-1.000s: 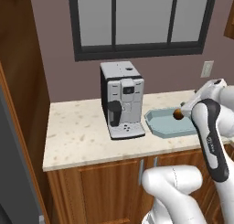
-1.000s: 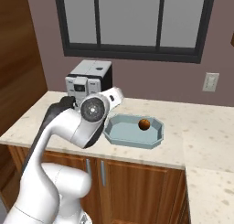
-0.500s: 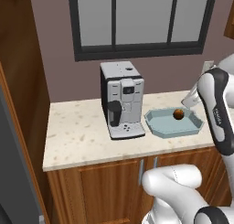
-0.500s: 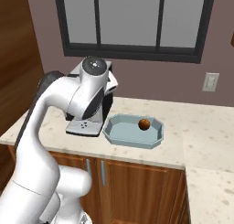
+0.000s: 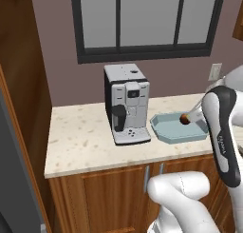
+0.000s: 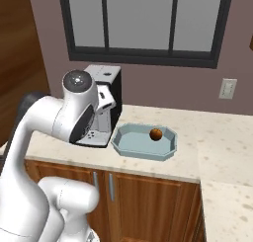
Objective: Pick the orange and banana from the fridge and place them inside the tupperware on the counter.
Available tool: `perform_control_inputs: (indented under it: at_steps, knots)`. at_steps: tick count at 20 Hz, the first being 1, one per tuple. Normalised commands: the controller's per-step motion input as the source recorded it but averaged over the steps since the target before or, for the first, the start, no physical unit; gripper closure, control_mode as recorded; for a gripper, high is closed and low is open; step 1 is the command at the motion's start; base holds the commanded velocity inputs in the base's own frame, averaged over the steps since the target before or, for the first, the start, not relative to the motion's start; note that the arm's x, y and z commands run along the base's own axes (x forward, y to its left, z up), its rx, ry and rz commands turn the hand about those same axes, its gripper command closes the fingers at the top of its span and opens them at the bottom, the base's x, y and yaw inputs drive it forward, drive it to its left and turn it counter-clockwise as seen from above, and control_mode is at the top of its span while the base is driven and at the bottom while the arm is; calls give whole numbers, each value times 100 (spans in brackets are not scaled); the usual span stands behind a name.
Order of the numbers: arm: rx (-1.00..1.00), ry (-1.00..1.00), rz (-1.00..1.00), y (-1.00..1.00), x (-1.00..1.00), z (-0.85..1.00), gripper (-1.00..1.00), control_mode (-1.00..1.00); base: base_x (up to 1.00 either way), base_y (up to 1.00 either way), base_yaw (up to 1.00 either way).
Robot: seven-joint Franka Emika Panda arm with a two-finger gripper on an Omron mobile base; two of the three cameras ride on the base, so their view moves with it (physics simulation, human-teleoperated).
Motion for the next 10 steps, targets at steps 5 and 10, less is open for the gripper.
perform_control_inputs:
  at_steps: [5,10]
  knots:
    - [0,6,-15,40,-12,-1,-100,-100,0,0,0]
    - [0,0,-1,0,-25,0,-100,100,-19,0,0]
